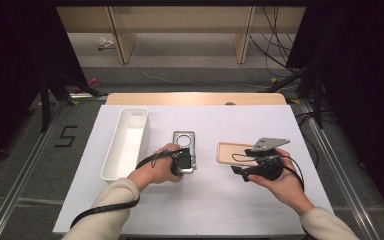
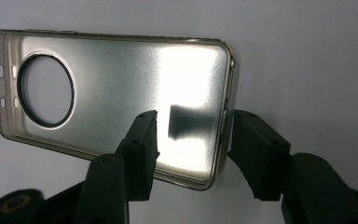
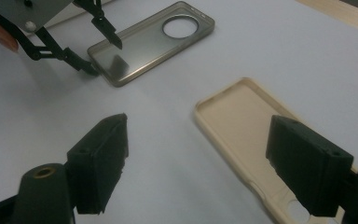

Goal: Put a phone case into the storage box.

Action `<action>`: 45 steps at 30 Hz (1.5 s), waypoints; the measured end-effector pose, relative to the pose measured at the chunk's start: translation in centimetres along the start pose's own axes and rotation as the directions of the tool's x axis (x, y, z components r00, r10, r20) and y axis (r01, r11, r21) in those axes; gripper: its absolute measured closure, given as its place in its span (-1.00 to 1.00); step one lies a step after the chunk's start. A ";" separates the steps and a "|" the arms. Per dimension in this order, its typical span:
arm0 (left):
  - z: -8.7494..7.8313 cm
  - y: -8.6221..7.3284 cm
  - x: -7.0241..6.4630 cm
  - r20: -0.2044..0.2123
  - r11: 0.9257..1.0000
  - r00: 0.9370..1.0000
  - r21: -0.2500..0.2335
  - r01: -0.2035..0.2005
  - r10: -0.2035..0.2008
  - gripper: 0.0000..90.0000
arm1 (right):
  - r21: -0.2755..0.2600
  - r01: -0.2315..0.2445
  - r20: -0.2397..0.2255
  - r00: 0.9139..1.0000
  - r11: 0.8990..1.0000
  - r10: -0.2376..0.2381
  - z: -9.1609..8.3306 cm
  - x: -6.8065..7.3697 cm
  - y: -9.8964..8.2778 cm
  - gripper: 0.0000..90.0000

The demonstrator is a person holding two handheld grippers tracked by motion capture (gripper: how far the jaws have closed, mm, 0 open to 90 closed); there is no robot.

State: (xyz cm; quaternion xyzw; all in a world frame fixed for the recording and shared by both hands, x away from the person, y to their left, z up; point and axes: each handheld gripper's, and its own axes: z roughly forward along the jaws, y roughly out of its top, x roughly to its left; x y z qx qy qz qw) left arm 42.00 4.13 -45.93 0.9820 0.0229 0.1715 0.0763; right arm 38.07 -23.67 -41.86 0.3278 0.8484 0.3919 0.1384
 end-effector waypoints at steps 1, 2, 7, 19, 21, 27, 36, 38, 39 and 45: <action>0.0 0.0 -0.1 0.004 1.000 1.000 0.003 0.007 -0.007 0.12 | 0.000 0.001 0.000 1.000 1.000 -0.001 0.0 0.0 0.0 -0.52; 0.0 0.1 -0.1 0.000 1.000 1.000 0.003 -0.002 0.002 0.12 | 0.000 0.001 0.001 1.000 1.000 -0.001 0.0 0.0 0.0 -0.52; 0.1 0.4 0.0 0.004 1.000 1.000 0.003 -0.021 0.021 0.12 | 0.000 0.001 -0.002 1.000 1.000 -0.001 0.0 0.0 0.0 -0.52; 0.1 0.7 0.2 0.064 0.998 0.996 0.020 -0.060 0.058 0.44 | 0.001 0.000 -0.004 1.000 1.000 0.000 0.0 0.0 0.0 -0.52; 0.1 0.7 0.2 0.075 0.997 0.995 0.021 -0.070 0.068 0.46 | 0.003 0.001 -0.004 1.000 1.000 -0.001 0.0 0.0 0.0 -0.52; 0.1 0.8 0.2 0.093 0.996 0.992 0.028 -0.083 0.080 0.57 | 0.001 0.006 -0.005 1.000 1.000 -0.006 0.0 0.0 0.0 -0.52; 0.1 0.8 0.0 0.103 0.996 0.991 0.028 -0.089 0.086 0.76 | 0.001 0.006 -0.005 1.000 1.000 -0.006 0.0 0.0 0.0 -0.51; 0.1 0.8 -0.1 0.103 0.995 0.991 0.026 -0.092 0.088 0.78 | 0.003 0.005 -0.006 1.000 1.000 -0.005 0.0 0.0 0.0 -0.51; 0.1 0.8 -0.1 0.102 0.995 0.991 0.026 -0.093 0.090 0.79 | 0.004 0.005 -0.007 1.000 1.000 -0.005 0.1 0.0 0.0 -0.51; 0.1 1.0 -0.1 0.099 0.994 0.990 0.035 -0.102 0.098 0.87 | 0.004 0.007 -0.008 1.000 1.000 -0.007 0.1 0.1 0.0 -0.51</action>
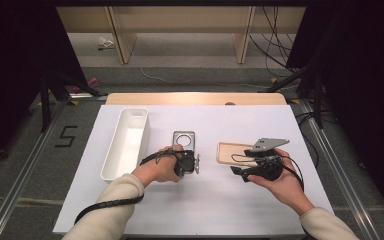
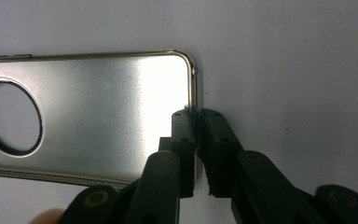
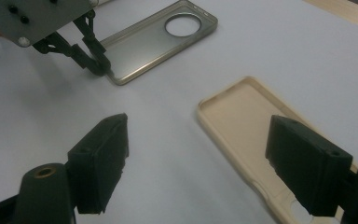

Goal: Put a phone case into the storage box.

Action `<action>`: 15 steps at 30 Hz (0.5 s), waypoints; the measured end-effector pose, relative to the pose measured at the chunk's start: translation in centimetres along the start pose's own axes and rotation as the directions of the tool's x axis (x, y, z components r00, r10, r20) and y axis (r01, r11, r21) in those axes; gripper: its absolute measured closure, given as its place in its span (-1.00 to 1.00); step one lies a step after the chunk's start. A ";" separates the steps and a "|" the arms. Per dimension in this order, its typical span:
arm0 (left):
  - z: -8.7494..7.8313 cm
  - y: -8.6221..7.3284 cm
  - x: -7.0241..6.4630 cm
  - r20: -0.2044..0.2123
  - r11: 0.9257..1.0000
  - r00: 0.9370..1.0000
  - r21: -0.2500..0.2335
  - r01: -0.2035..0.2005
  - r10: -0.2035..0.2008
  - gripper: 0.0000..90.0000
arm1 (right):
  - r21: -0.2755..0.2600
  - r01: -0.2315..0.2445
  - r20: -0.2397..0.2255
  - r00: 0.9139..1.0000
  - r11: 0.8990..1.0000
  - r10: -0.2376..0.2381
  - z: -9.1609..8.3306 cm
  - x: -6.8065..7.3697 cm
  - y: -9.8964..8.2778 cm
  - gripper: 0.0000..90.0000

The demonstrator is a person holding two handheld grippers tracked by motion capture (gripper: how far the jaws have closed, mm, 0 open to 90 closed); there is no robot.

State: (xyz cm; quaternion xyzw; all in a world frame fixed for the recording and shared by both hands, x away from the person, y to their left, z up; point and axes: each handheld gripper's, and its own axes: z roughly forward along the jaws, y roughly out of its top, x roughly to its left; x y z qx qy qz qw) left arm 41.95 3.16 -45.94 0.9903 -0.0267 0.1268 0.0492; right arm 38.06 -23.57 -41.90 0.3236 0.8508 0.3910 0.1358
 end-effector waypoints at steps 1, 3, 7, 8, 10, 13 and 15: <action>0.0 0.0 0.0 0.000 1.000 1.000 0.000 -0.001 0.001 0.89 | 0.000 -0.001 0.000 1.000 1.000 0.001 0.0 0.0 0.0 -0.51; 0.0 -0.1 0.0 0.001 1.000 1.000 -0.005 0.011 -0.011 0.90 | 0.000 -0.002 0.000 1.000 1.000 0.002 0.0 -0.1 0.0 -0.51; 0.0 -0.1 -0.1 -0.004 1.000 1.000 -0.008 0.015 -0.015 0.92 | -0.001 -0.001 0.001 1.000 1.000 0.001 0.0 0.0 0.0 -0.51; 0.0 -0.1 -0.1 -0.007 1.000 1.000 -0.011 0.012 -0.012 0.93 | -0.001 0.000 0.001 1.000 1.000 0.000 0.0 0.0 0.0 -0.51; 0.0 -0.2 -0.1 -0.007 1.000 1.000 -0.022 0.016 -0.016 0.94 | -0.001 -0.001 0.001 1.000 1.000 0.001 0.0 0.0 0.0 -0.51; 0.0 -0.2 -0.2 -0.011 1.000 1.000 -0.023 0.012 -0.012 0.96 | 0.000 -0.002 0.003 1.000 1.000 0.002 0.0 -0.1 0.0 -0.51; -0.1 -0.2 -0.3 -0.007 1.000 1.000 -0.015 0.013 -0.014 0.96 | -0.001 -0.001 0.004 1.000 1.000 0.001 0.0 -0.1 0.0 -0.51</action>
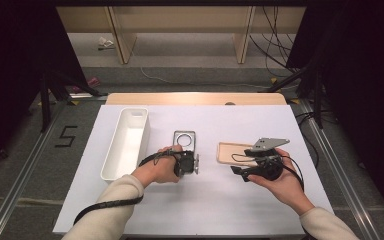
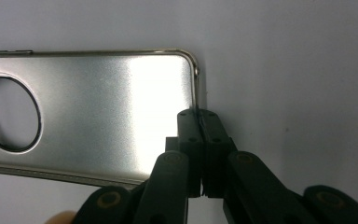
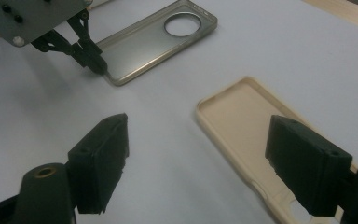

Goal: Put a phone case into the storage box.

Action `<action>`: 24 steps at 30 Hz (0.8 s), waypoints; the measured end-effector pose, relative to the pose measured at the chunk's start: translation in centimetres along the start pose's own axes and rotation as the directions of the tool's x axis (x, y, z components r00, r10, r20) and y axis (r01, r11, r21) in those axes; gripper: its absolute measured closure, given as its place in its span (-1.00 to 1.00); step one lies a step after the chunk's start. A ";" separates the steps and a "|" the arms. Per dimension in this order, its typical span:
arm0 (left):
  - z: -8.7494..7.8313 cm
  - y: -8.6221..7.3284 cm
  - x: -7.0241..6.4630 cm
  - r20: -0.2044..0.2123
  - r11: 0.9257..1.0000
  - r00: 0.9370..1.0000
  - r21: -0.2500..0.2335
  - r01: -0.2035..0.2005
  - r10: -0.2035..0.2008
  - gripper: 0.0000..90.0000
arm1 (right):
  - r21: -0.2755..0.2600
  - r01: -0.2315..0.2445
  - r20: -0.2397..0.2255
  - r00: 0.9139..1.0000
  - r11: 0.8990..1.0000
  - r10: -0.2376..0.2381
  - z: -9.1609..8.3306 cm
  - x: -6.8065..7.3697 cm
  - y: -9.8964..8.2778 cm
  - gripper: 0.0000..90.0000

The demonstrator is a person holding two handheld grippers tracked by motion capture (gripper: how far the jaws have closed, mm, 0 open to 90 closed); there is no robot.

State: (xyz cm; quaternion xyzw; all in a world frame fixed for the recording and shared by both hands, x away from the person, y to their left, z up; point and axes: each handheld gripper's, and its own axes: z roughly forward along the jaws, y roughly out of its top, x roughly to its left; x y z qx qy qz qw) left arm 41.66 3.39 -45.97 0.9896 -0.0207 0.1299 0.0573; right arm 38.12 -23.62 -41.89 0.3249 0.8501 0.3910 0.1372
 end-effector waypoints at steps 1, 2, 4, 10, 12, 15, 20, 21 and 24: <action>0.0 0.0 0.0 -0.004 1.000 1.000 0.001 -0.005 0.005 0.97 | 0.001 -0.004 0.002 1.000 1.000 0.004 0.0 0.0 0.0 -0.50; 0.0 0.0 -0.1 -0.009 1.000 1.000 0.000 -0.008 0.008 0.97 | 0.001 -0.005 0.002 1.000 1.000 0.005 0.0 0.0 0.0 -0.50; 0.0 0.0 -0.3 -0.026 1.000 1.000 -0.009 -0.012 0.012 0.97 | 0.000 -0.006 0.004 1.000 1.000 0.006 0.0 -0.1 0.0 -0.50; -0.5 0.0 -1.0 -0.076 0.999 0.997 -0.038 -0.023 0.020 0.97 | -0.010 -0.020 0.015 1.000 1.000 0.020 0.0 -0.2 0.2 -0.49; -1.0 0.1 -1.3 -0.098 0.999 0.995 -0.046 -0.029 0.024 0.98 | -0.013 -0.027 0.015 1.000 1.000 0.027 0.1 -0.2 0.3 -0.50; -1.7 0.1 -1.9 -0.138 0.997 0.990 -0.072 -0.037 0.027 0.98 | -0.022 -0.047 0.013 0.999 0.999 0.047 0.3 -0.3 0.5 -0.50; -2.9 0.0 -3.2 -0.171 0.994 0.985 -0.104 -0.042 0.023 0.98 | -0.033 -0.052 0.018 0.998 0.998 0.053 1.0 0.0 1.2 -0.49; -3.0 -0.1 -3.6 -0.175 0.993 0.985 -0.110 -0.035 0.015 0.98 | -0.034 -0.053 0.016 0.998 0.998 0.053 1.1 0.1 1.4 -0.49; -3.3 -0.3 -4.4 -0.192 0.991 0.981 -0.126 -0.042 0.017 0.98 | -0.045 -0.066 0.006 0.998 0.997 0.066 1.5 0.2 1.7 -0.48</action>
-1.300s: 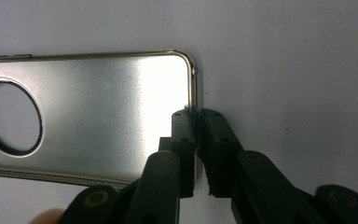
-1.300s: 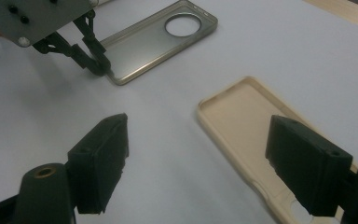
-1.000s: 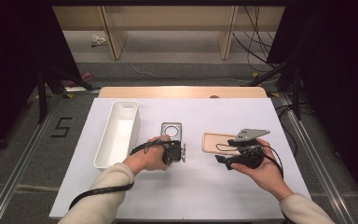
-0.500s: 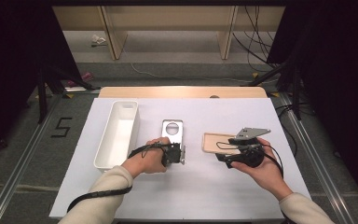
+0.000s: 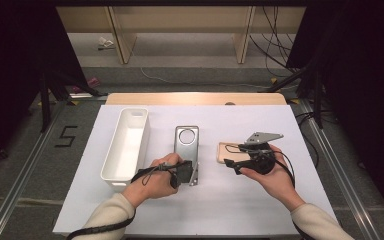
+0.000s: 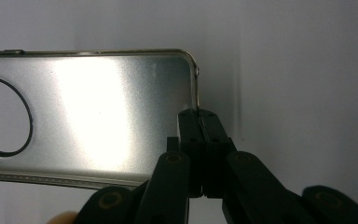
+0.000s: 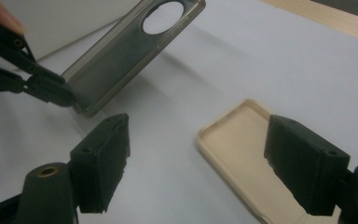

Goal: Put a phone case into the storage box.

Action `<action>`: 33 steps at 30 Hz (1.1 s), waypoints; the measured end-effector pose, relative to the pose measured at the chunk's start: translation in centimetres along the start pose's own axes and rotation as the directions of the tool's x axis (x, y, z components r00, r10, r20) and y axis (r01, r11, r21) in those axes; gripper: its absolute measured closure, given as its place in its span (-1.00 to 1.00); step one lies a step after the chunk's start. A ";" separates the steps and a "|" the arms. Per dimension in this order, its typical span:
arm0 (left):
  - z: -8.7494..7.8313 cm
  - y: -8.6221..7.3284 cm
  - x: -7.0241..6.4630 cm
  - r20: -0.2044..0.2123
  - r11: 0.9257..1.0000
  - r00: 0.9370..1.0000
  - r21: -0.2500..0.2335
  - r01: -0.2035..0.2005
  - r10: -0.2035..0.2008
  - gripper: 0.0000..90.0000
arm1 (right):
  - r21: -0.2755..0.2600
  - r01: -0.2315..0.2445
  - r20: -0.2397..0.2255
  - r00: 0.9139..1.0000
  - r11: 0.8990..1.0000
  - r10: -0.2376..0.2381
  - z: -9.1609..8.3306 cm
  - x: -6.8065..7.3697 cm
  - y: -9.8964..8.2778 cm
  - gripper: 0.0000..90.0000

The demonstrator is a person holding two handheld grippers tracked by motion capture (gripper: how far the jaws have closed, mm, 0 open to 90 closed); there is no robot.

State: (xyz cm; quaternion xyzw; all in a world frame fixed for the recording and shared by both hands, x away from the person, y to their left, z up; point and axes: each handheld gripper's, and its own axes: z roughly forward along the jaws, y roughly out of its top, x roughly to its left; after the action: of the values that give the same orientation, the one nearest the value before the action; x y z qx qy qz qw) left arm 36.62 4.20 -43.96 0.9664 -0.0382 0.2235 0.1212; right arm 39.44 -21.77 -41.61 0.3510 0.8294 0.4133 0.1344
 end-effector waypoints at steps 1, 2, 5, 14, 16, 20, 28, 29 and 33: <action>-0.2 0.0 -0.3 -0.002 1.000 1.000 -0.002 0.004 -0.004 0.98 | -0.001 -0.010 -0.006 1.000 1.000 0.010 0.1 0.0 0.1 -0.48; -0.3 0.0 -0.6 -0.011 1.000 1.000 -0.010 -0.002 0.002 0.98 | -0.003 -0.020 -0.011 1.000 1.000 0.020 0.3 0.1 0.3 -0.48; -0.9 0.2 -1.4 -0.021 1.000 1.000 -0.016 -0.009 0.008 0.98 | -0.015 -0.042 -0.024 0.999 0.999 0.041 1.0 0.2 1.0 -0.48; -2.1 1.6 -2.9 -0.022 0.998 0.998 -0.028 -0.054 0.053 0.98 | -0.025 -0.088 -0.070 0.994 0.996 0.086 3.5 0.5 3.4 -0.38; -2.2 1.8 -3.0 -0.031 0.997 0.998 -0.038 -0.064 0.062 0.98 | -0.019 -0.093 -0.082 0.992 0.995 0.091 4.1 0.6 3.7 -0.34; -2.2 2.2 -3.2 -0.031 0.996 0.997 -0.046 -0.077 0.076 0.98 | -0.008 -0.118 -0.107 0.987 0.993 0.116 5.0 0.7 4.2 -0.31; -2.3 2.3 -3.2 -0.038 0.995 0.996 -0.057 -0.081 0.079 0.98 | 0.027 -0.173 -0.152 0.973 0.985 0.175 6.1 0.6 4.4 -0.08; -2.4 2.3 -3.2 -0.035 0.995 0.996 -0.058 -0.081 0.079 0.98 | 0.029 -0.181 -0.157 0.970 0.983 0.183 6.2 0.6 4.4 0.00; -2.4 2.3 -3.3 -0.036 0.995 0.996 -0.060 -0.081 0.079 0.98 | 0.029 -0.210 -0.177 0.961 0.977 0.212 6.4 0.5 4.4 0.27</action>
State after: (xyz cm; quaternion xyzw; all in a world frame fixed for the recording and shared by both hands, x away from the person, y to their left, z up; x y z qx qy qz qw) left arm 32.39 2.58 -42.83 0.9560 -0.0819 0.2429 0.1424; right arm 44.46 -15.87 -42.08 0.3994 0.7980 0.4510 0.0126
